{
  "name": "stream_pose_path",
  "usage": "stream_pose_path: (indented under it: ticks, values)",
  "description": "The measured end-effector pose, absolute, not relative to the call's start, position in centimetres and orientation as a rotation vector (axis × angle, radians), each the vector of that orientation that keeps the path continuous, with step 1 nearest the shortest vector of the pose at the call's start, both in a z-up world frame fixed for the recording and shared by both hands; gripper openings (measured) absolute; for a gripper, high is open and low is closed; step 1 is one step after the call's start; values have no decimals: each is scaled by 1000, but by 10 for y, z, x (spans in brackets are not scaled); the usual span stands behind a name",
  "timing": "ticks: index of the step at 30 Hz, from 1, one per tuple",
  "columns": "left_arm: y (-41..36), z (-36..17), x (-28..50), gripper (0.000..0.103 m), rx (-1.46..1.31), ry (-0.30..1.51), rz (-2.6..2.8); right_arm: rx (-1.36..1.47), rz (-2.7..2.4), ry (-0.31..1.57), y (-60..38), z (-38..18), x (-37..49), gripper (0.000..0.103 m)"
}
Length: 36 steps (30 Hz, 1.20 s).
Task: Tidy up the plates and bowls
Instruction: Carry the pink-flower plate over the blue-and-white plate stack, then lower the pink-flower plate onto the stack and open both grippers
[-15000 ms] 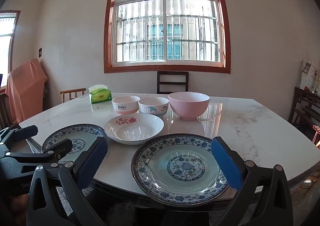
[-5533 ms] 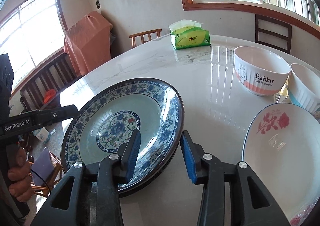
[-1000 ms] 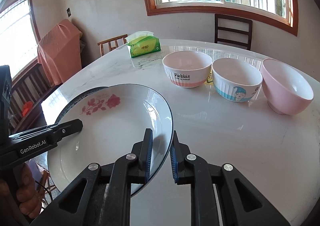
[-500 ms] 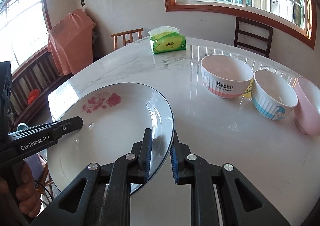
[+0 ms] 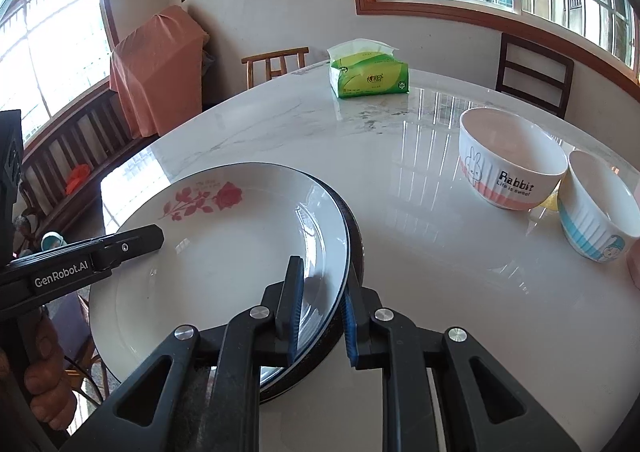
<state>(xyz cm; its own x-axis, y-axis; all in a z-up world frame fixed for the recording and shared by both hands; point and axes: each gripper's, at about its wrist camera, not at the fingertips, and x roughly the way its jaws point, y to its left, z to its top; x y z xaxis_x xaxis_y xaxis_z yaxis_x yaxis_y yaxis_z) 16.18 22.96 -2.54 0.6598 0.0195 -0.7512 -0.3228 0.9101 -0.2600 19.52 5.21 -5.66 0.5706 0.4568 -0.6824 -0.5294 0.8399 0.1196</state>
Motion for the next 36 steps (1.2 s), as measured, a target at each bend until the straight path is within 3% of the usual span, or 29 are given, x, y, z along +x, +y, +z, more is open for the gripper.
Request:
stream_pose_path:
  ticks: [22,36]
  values:
    - [238,-33,162,21,-398,801,196,-175,553,723,71,-62,193,18]
    - [227,-16,148,21,-326,690,207,-240,506,672,81,-62,184,19]
